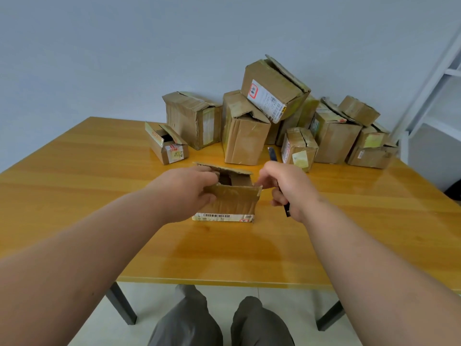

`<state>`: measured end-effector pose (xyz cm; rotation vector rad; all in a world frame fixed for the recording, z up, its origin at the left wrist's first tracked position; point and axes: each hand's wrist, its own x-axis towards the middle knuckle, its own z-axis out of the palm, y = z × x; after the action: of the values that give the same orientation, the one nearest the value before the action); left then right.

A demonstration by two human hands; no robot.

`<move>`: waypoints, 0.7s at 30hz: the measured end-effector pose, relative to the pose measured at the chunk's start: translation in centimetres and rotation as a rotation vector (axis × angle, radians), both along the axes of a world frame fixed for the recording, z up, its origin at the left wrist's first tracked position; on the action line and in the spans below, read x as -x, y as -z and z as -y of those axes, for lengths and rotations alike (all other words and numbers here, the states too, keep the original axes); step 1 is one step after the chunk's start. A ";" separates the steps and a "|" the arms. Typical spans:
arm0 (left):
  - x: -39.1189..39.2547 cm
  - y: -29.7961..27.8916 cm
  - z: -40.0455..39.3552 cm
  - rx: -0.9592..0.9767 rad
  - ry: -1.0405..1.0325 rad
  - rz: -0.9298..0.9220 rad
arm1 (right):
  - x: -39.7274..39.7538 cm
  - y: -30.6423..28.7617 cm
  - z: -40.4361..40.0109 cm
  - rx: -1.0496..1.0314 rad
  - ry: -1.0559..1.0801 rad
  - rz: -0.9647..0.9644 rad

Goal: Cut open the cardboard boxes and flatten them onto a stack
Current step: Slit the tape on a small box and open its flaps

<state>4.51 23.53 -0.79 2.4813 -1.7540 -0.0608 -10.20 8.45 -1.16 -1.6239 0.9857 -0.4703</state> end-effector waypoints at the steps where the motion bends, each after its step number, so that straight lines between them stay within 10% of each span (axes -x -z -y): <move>1: 0.1 -0.3 0.0 -0.033 0.001 -0.034 | -0.3 -0.2 0.2 -0.006 0.014 -0.008; 14: 1.3 -0.9 0.5 0.125 -0.225 -0.387 | -3.7 -0.8 -2.4 0.672 -0.165 -0.717; 21: 0.7 -0.6 0.5 0.142 -0.306 -0.370 | -3.1 -1.9 -2.5 0.517 -0.317 -0.488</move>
<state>3.77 23.07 -0.23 2.4119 -1.1839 -0.3333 -7.09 10.99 0.78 -2.3920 0.9760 -0.1064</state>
